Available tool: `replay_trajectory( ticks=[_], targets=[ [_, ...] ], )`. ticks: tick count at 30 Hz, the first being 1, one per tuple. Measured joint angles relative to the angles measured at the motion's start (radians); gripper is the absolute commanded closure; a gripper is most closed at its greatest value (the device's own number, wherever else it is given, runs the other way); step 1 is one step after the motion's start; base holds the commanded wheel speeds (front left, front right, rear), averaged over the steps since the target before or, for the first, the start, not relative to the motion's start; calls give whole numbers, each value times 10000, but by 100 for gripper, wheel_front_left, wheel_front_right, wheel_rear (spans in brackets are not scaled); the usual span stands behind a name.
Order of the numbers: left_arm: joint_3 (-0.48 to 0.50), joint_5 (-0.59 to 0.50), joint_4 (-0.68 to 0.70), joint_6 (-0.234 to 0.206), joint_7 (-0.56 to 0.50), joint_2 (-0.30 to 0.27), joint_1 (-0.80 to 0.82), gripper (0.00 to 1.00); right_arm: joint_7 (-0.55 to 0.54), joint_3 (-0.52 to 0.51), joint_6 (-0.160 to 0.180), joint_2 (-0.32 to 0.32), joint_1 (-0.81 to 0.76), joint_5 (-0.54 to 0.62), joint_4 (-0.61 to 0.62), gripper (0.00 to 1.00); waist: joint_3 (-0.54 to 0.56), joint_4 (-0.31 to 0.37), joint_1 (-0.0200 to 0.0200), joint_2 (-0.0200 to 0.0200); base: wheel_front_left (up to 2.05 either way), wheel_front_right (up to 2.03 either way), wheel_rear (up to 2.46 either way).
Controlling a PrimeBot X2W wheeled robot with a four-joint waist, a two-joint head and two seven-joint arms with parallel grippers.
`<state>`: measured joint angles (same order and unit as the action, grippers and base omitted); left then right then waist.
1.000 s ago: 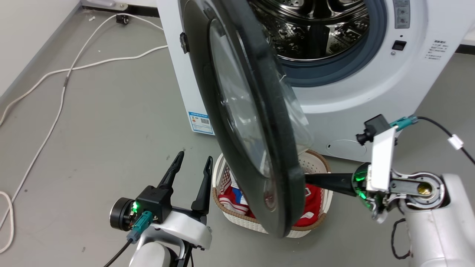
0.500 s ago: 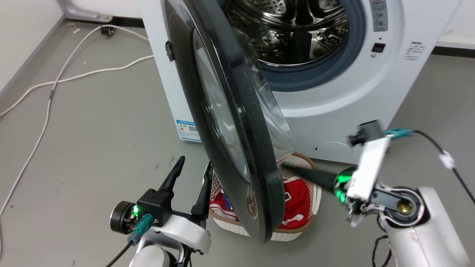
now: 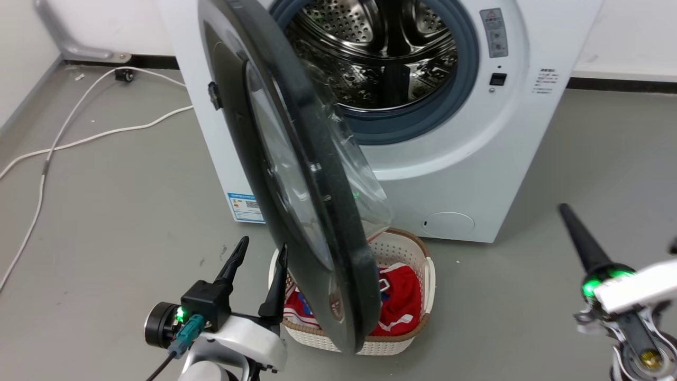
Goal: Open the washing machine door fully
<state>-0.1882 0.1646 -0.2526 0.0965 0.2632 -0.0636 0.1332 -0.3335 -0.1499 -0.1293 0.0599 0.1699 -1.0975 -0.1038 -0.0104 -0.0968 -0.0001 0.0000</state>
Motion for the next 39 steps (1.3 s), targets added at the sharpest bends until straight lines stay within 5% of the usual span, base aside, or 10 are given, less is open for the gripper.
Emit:
replay_trajectory(
  ticks=[1, 2, 3, 10, 15, 20, 39],
  targets=[
    [31, 25, -12, 2, 0, -17, -28, 0, 284, -130, 0, 10, -182, 138, 199, 67, 7, 47, 0, 0, 0, 0, 0],
    [65, 65, -15, 4, 0, -35, -36, 0, 560, -226, 0, 19, -355, 357, 408, 67, 5, 92, 0, 0, 0, 0, 0],
    [138, 79, -17, 4, 0, -81, -54, 0, 1101, -359, 0, 86, -690, 970, 821, 0, -7, 187, 0, 0, 0, 0, 0],
    [359, 159, -29, -42, 0, -171, -85, 0, 2694, -631, 0, 366, -1508, 4224, 1873, 0, -59, 495, 1, 0, 0, 0, 0],
    [453, 228, -92, -94, 0, -213, -81, 0, 3118, -750, -2, 489, -1768, 7342, 2525, 0, -34, 602, 0, 0, 0, 0, 0],
    [466, 232, -128, -119, 0, -249, -78, 0, 3382, -245, -2, 460, -2174, 9137, 2976, 0, 44, 634, 0, 0, 0, 0, 0],
    [318, 84, -213, -259, 0, -343, -118, 0, 4008, 568, -15, 27, -2842, 9747, 1837, 0, 129, 700, 0, 0, 0, 0, 0]
  ],
)
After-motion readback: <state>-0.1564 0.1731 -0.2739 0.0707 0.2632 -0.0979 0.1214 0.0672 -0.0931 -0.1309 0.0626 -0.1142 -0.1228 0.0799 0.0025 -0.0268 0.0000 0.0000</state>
